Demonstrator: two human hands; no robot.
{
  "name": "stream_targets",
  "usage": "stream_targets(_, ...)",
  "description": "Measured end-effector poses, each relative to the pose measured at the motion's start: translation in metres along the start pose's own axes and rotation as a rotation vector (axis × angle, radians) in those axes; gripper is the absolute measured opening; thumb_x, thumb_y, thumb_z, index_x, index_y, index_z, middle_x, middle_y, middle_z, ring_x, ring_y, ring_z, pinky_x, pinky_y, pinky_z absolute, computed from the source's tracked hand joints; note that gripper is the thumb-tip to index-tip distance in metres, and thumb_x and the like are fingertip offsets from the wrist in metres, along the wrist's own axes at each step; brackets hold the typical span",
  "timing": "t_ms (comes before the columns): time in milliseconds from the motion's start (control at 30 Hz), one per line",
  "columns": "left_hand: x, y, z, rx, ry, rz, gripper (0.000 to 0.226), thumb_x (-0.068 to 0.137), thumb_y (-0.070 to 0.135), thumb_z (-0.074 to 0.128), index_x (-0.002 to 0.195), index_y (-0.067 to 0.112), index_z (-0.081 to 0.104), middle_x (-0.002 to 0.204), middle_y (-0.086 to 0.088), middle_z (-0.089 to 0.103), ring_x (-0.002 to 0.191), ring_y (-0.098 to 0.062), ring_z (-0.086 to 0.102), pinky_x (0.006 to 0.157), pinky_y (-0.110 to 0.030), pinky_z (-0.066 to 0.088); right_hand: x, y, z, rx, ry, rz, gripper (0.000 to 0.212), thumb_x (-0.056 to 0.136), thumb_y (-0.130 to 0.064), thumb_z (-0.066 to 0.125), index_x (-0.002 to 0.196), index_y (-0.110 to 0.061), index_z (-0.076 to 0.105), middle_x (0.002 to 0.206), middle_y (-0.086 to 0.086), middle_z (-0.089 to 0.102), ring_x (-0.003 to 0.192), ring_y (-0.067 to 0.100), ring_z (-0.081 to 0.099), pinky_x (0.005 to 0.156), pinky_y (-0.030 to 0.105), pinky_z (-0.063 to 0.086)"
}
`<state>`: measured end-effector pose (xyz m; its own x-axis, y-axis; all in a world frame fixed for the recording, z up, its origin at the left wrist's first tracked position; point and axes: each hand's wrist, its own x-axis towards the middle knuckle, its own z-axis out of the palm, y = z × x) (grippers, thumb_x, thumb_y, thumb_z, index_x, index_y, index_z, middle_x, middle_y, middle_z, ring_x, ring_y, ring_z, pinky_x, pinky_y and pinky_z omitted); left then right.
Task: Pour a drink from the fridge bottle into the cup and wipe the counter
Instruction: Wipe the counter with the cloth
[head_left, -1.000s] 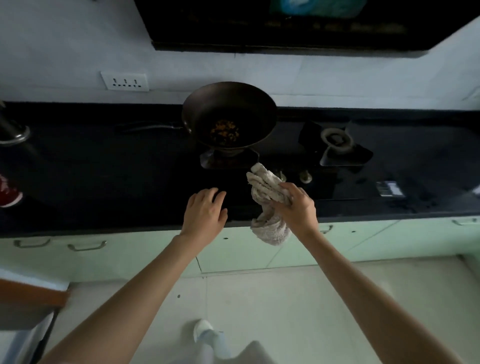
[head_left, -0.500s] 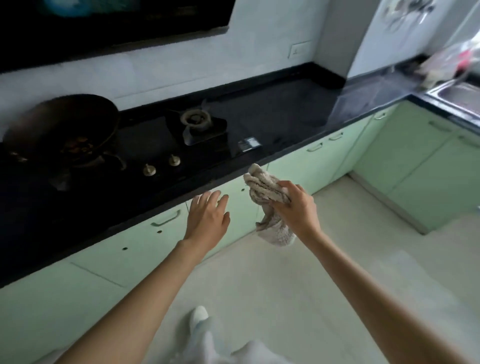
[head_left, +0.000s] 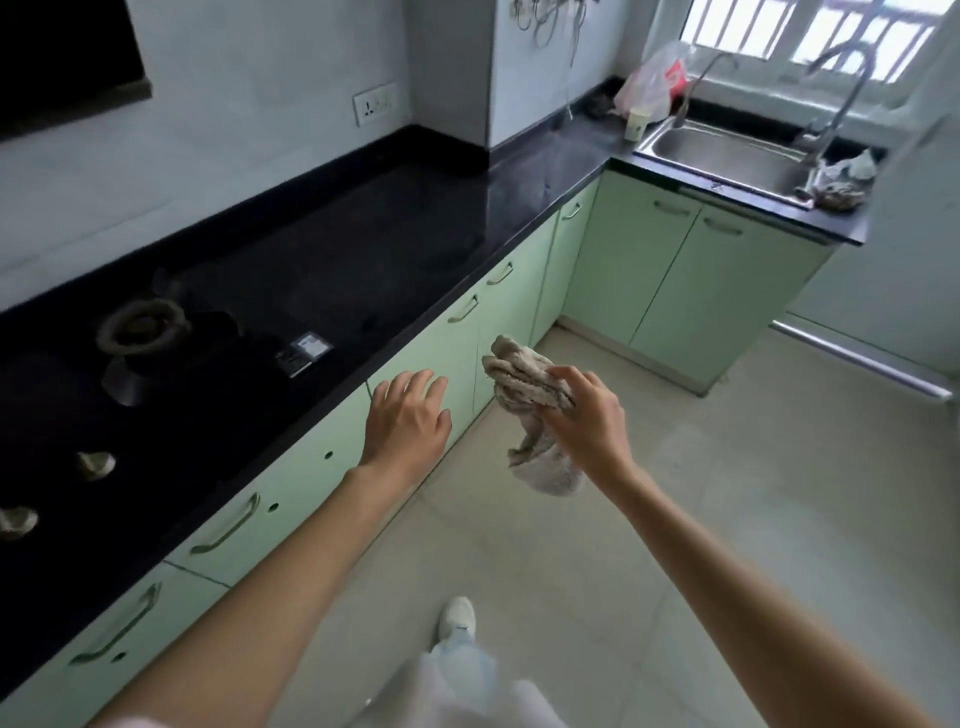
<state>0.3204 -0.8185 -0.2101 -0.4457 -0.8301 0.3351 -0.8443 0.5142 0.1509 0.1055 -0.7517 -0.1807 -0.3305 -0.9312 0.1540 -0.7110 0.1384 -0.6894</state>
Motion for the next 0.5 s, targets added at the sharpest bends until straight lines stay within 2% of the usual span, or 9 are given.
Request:
stream_targets(233,0.11,0.007,0.04,0.005,0.013,0.095,0.029,0.081,0.018,0.059,0.106,0.007,0.065,0.11,-0.01,0.065,0.102,-0.03,0.06,0.087,-0.043,0.046,0.097,0.036,-0.014,0.008,0.102,0.066,0.044,0.075,-0.017,0.073,0.117,-0.021,0.064,0.106,0.004,0.064,0.093,0.024,0.06,0.072,0.024,0.035)
stream_targets(367,0.162,0.012,0.06,-0.01,-0.011,0.095,0.031,0.08,0.016,0.067,0.11,0.006,0.064,0.116,-0.012,0.064,0.108,-0.031,0.059,0.092,-0.046,0.045,0.146,0.057,-0.02,0.008,0.129,0.108,0.042,0.075,-0.018,0.073,0.116,-0.023,0.064,0.104,0.004,0.064,0.093,0.024,0.06,0.071,0.024,0.035)
stream_targets(500,0.209,0.017,0.089,-0.012,-0.048,0.079,0.034,0.083,0.016,0.065,0.115,0.005,0.063,0.121,-0.014,0.062,0.114,-0.032,0.056,0.096,-0.049,0.042,0.195,0.082,-0.022,0.032,0.106,0.138,0.043,0.075,-0.015,0.071,0.117,-0.022,0.063,0.106,0.003,0.064,0.095,0.023,0.059,0.072,0.022,0.034)
